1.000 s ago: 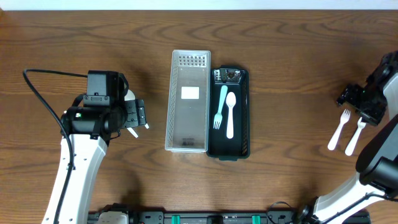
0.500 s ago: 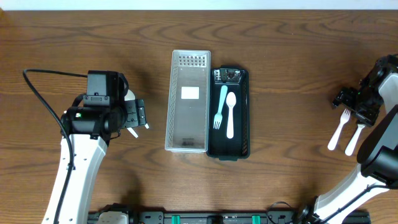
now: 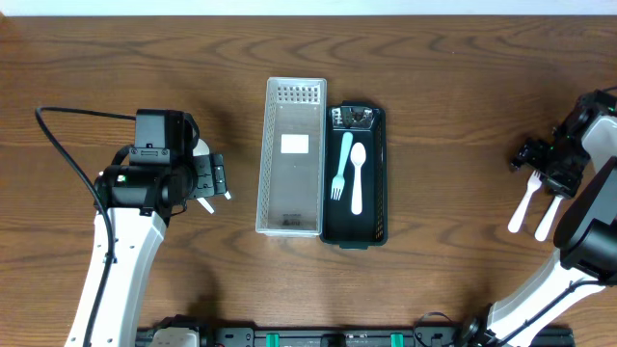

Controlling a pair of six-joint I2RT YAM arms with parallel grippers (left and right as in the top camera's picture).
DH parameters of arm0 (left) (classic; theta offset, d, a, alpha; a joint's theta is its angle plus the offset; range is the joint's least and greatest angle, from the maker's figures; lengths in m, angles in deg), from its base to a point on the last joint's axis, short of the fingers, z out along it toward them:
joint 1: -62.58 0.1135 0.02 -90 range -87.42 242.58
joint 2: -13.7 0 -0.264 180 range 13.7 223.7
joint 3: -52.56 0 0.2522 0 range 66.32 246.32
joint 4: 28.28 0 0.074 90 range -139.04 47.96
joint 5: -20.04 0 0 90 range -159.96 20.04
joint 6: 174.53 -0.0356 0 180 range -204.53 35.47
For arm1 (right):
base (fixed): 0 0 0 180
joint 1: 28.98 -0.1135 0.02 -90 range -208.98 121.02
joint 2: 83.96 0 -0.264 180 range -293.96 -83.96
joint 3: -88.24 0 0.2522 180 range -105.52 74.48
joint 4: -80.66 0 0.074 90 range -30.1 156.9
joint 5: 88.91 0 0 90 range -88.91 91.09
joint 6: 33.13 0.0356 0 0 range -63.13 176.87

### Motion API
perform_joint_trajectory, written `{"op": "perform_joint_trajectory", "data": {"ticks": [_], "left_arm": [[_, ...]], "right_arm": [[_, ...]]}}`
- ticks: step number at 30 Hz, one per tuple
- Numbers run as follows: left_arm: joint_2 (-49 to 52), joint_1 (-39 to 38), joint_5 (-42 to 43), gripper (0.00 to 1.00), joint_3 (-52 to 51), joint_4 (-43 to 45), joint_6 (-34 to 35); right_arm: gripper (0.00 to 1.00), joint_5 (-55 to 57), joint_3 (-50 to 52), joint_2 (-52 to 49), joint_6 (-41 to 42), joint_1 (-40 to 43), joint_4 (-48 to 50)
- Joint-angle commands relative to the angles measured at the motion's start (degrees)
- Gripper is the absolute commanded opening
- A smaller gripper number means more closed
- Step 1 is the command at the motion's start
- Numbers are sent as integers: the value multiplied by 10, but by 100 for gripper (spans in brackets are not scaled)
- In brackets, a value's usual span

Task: Pack container
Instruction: 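Return the right gripper to the white forks and grasp one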

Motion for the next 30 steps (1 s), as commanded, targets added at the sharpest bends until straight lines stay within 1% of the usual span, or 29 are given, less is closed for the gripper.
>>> {"op": "perform_joint_trajectory", "data": {"ticks": [1,10,21,23,24,27,30], "left_arm": [[-5,-1,-1,87,8,-2,-3],[-5,-1,0,87,8,-2,-3],[-5,-1,-1,87,8,-2,-3],[-5,-1,-1,87,8,-2,-3],[-5,-1,-1,87,8,-2,-3],[-5,-1,-1,87,8,-2,-3],[-5,-1,-1,87,8,-2,-3]], "right_arm": [[89,-2,7,-5,-9,5,5],[92,-2,9,-10,-17,5,17],[91,-2,11,-32,-17,5,15],[88,-2,11,-32,-17,5,13],[84,-3,11,-32,-16,4,11],[75,-5,11,-32,-16,3,10],[59,-11,11,-32,-16,1,9]]}}
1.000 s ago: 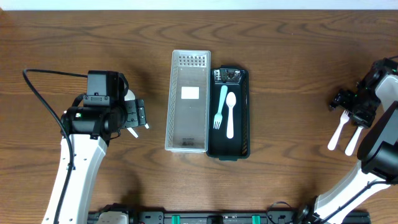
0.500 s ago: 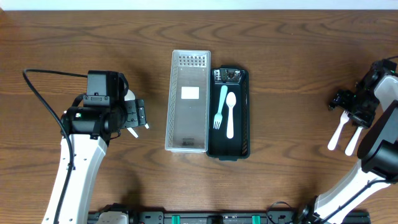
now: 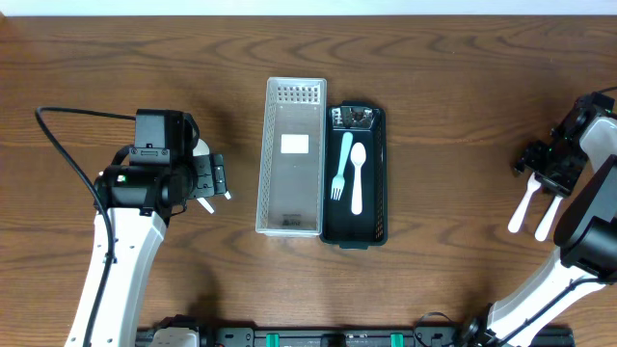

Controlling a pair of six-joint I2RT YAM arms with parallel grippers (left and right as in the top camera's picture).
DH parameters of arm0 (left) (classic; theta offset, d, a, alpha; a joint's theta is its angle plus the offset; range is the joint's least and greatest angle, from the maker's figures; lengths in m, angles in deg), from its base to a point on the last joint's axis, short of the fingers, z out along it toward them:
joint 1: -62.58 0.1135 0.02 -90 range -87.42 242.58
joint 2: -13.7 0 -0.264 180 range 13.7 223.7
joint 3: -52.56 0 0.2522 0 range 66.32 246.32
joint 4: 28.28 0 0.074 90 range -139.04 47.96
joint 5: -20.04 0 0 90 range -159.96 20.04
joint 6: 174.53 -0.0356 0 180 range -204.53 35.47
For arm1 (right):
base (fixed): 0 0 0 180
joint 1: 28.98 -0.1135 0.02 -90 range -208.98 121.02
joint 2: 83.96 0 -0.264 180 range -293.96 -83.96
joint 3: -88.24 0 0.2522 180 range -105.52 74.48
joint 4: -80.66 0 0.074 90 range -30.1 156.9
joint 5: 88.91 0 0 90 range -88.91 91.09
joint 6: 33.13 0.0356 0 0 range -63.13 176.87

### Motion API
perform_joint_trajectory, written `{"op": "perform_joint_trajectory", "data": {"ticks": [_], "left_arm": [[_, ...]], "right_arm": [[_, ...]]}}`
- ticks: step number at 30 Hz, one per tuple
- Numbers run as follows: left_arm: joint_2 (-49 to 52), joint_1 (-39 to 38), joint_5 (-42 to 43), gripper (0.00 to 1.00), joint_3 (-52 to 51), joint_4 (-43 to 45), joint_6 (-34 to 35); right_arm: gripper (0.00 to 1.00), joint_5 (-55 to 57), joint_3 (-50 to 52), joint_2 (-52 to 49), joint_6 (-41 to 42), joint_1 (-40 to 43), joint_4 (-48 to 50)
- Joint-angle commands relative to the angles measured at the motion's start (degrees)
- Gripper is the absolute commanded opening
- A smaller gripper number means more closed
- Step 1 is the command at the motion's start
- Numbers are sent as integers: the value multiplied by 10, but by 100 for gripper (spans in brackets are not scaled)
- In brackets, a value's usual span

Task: Pack container
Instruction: 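Return the right gripper to the white forks and grasp one, then carry the white fork into the black basket and release it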

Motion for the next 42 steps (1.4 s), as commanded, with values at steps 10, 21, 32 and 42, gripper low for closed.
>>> {"op": "perform_joint_trajectory", "data": {"ticks": [10,21,32,42], "left_arm": [[-5,-1,0,87,8,-2,-3],[-5,-1,-1,87,8,-2,-3],[-5,-1,-1,87,8,-2,-3],[-5,-1,0,87,8,-2,-3]], "right_arm": [[45,-19,8,-23,1,-4,0],[12,-19,7,-23,1,-12,0],[1,-36,-16,34,9,-56,-35],[1,-38,-61,223,47,-266,-52]]}}
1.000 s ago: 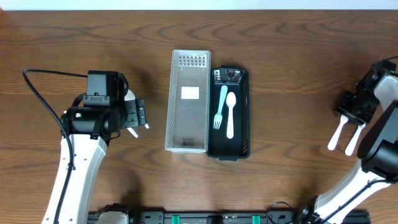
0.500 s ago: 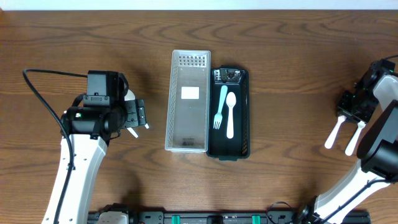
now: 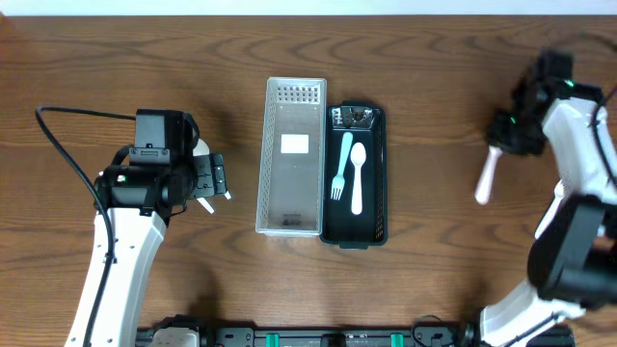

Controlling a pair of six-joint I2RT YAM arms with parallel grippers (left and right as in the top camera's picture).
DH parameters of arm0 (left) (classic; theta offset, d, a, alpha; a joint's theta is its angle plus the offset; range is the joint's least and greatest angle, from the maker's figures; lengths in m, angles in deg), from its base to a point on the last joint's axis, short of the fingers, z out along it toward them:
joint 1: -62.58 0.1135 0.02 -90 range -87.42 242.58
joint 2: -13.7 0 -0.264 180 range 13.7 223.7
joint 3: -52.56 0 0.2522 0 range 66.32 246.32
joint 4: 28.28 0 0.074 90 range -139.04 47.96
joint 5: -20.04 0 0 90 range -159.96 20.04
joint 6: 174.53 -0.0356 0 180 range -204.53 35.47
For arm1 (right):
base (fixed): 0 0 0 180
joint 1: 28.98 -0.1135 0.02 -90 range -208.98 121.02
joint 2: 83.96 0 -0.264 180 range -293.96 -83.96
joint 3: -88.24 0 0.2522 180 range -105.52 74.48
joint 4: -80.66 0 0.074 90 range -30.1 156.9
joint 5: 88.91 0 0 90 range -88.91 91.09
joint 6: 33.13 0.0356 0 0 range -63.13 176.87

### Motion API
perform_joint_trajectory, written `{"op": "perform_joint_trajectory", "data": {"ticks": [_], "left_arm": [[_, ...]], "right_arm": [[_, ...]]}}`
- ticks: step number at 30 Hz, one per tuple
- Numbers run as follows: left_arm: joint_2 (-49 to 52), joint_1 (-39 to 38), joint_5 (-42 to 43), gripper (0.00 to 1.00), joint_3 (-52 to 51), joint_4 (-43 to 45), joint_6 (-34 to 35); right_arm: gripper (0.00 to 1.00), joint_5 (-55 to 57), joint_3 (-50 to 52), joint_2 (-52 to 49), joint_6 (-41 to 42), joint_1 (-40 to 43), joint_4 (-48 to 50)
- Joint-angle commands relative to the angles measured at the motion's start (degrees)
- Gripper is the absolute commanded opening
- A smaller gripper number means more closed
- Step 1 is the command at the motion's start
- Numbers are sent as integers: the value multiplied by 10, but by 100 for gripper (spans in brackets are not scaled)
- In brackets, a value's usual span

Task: Pack container
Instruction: 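Carry the white fork into the black basket and release it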

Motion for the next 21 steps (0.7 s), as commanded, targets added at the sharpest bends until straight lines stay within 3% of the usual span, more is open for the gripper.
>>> {"op": "perform_joint_trajectory", "data": {"ticks": [1,8,17,21], "left_arm": [[-5,-1,0,87,8,-2,-3],[-5,-1,0,87,8,-2,-3],[-5,-1,0,87,8,-2,-3],[-5,-1,-1,87,8,-2,-3]], "right_arm": [[1,-13,-23,70,43,-89,-3],[1,-10,-23,74,138,-263,26],[1,8,-23,-56,188,-351,58],[14,7,-23,-119,183,-360,57]]}}
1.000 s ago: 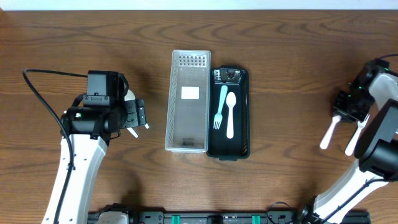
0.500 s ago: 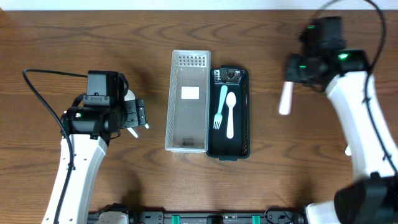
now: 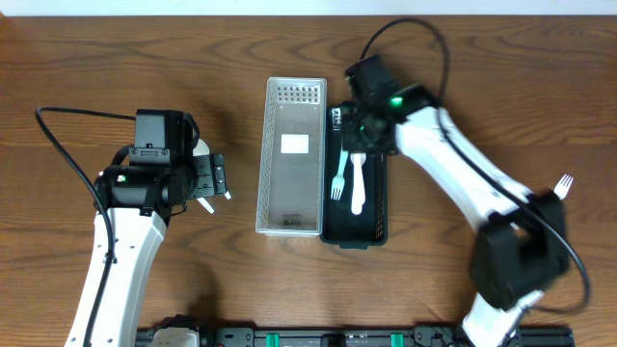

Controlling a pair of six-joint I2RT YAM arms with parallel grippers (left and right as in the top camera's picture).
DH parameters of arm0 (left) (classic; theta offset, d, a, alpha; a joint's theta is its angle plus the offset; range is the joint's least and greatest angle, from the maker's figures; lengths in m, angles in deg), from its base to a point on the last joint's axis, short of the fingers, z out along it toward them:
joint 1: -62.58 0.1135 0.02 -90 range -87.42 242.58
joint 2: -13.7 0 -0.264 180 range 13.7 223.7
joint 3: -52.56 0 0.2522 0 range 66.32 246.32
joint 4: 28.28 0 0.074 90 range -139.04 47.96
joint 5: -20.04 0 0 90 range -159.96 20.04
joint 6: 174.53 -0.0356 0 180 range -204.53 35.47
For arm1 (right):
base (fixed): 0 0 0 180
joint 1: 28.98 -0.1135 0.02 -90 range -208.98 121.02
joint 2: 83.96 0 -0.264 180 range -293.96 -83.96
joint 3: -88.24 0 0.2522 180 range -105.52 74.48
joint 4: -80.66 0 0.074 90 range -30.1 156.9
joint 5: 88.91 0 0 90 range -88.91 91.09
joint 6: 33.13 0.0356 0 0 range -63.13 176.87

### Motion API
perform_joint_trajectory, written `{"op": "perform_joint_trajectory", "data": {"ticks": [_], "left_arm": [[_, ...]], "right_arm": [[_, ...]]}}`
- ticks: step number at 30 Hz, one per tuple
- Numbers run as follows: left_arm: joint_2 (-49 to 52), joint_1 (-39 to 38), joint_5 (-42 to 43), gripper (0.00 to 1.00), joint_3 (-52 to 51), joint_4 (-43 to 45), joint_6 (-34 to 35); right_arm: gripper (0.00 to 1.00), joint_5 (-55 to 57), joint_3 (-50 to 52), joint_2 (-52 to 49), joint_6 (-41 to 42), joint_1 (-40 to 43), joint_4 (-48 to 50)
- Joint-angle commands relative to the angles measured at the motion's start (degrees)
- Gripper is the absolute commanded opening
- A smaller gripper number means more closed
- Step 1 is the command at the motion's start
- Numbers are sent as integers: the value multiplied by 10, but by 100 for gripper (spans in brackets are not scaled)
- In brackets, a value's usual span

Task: Pack container
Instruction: 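Carry the white fork into the black basket and release it, then move the right gripper to the last white fork and grasp it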

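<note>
A black container (image 3: 376,207) lies at mid table with a light blue fork (image 3: 338,178) and a white spoon (image 3: 357,198) inside. My right gripper (image 3: 359,145) hangs over its far end, shut on a white utensil that points toward the near end and overlaps the spoon. The gripper hides the join. Touching the container's left side is a clear rectangular tray (image 3: 291,159) with a white label. A white fork (image 3: 563,182) lies on the table at far right, partly behind my right arm. My left gripper (image 3: 216,185) is open and holds nothing, left of the tray.
The right arm stretches diagonally from the near right across the table to the container. The left arm and its black cable occupy the left side. A dark rail runs along the near edge.
My right gripper was at the far right holding a white utensil above the table. It is now over the far end of the black container. The left arm has not moved.
At first my right gripper was at the far right edge over two white utensils lying side by side. Later it held one of them up, further in. Now it is over the black container, and one white fork is left at the right.
</note>
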Motion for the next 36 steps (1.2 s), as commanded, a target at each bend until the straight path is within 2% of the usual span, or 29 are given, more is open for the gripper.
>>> {"op": "perform_joint_trajectory", "data": {"ticks": [1,4,7,9,10,15,19,23,28,36], "left_arm": [[-5,-1,0,87,8,-2,-3],[-5,-1,-1,87,8,-2,-3],[-5,-1,-1,87,8,-2,-3],[-5,-1,-1,87,8,-2,-3],[-5,-1,0,87,8,-2,-3],[-5,-1,-1,87,8,-2,-3],[-5,-1,-1,87,8,-2,-3],[-5,-1,-1,87,8,-2,-3],[-5,-1,0,87,8,-2,-3],[-5,-1,0,87,8,-2,-3]], "right_arm": [[14,11,2,-37,10,-8,0],[18,11,1,-38,-7,-9,3],[27,12,-13,-22,-17,-6,-7],[43,14,-33,-3,-34,0,-23],[56,19,-47,10,-37,6,-34],[84,41,-113,100,-58,57,-82],[84,44,-124,174,-61,131,-105],[87,59,-123,212,-61,238,-145],[99,69,-104,203,-61,390,-179],[99,57,10,153,-68,550,-135]]}}
